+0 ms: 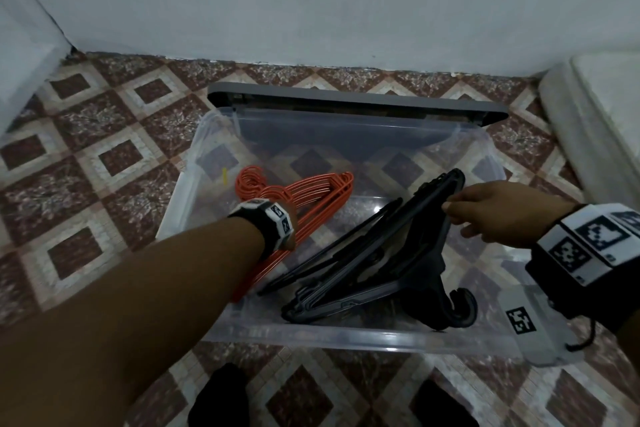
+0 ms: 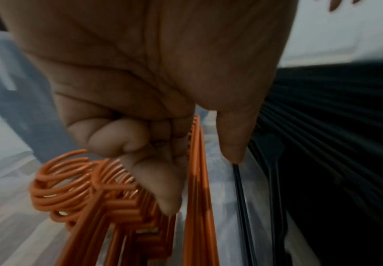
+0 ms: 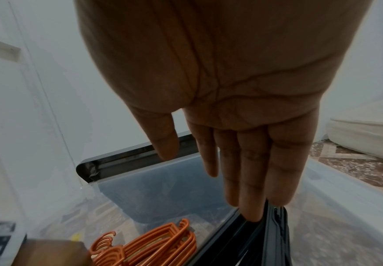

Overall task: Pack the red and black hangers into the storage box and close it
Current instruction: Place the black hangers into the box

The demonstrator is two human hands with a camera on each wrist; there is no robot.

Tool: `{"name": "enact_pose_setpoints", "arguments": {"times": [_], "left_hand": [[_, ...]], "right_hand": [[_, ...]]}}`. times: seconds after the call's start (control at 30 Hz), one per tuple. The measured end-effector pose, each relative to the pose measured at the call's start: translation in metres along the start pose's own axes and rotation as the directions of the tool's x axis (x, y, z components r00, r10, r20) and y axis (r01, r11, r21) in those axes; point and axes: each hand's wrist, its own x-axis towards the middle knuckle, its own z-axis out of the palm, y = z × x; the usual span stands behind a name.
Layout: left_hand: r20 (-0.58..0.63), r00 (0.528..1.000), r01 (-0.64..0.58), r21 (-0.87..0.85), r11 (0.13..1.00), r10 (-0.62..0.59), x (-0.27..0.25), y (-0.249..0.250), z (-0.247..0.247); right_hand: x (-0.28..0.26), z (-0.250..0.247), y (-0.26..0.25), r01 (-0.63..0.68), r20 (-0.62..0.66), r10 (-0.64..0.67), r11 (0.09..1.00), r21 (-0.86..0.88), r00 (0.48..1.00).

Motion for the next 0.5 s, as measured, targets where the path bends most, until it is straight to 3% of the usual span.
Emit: {"name": "enact_pose_setpoints", "arguments": {"times": [0.07, 0.17, 0.27, 0.3, 0.4, 0.5], "left_hand": [[0.057, 0.998, 0.028, 0.077, 0.997, -0.032, 0.007, 0.006, 0.014], [-0.013, 0.989, 0.146, 0.070, 0.987, -0.146, 0.009, 0.009, 0.025], [0.197, 0.975, 0.091, 0.059, 0.994, -0.101, 0.013, -0.004, 0.030], [0.213, 0.970, 0.105, 0.048, 0.993, -0.113, 0.013, -0.005, 0.027], [0.013, 0.994, 0.111, 0.062, 0.992, -0.112, 0.005, 0.007, 0.013], [-0.239, 0.966, 0.104, 0.002, 0.995, -0.100, 0.002, 0.026, -0.004]], "right_hand": [[0.002, 0.000, 0.001, 0.004, -0.008, -0.004, 1.000, -0.006, 1.000], [0.004, 0.001, 0.008, -0.013, -0.031, 0.014, 0.999, 0.040, 0.999], [0.004, 0.000, 0.014, -0.031, -0.030, 0.033, 0.997, 0.064, 0.999], [0.004, 0.000, 0.016, -0.034, -0.026, 0.035, 0.997, 0.067, 0.999], [0.004, 0.000, 0.020, -0.039, -0.012, 0.040, 0.997, 0.064, 0.999], [0.004, -0.001, 0.024, -0.040, -0.002, 0.040, 0.997, 0.063, 0.999]]}}
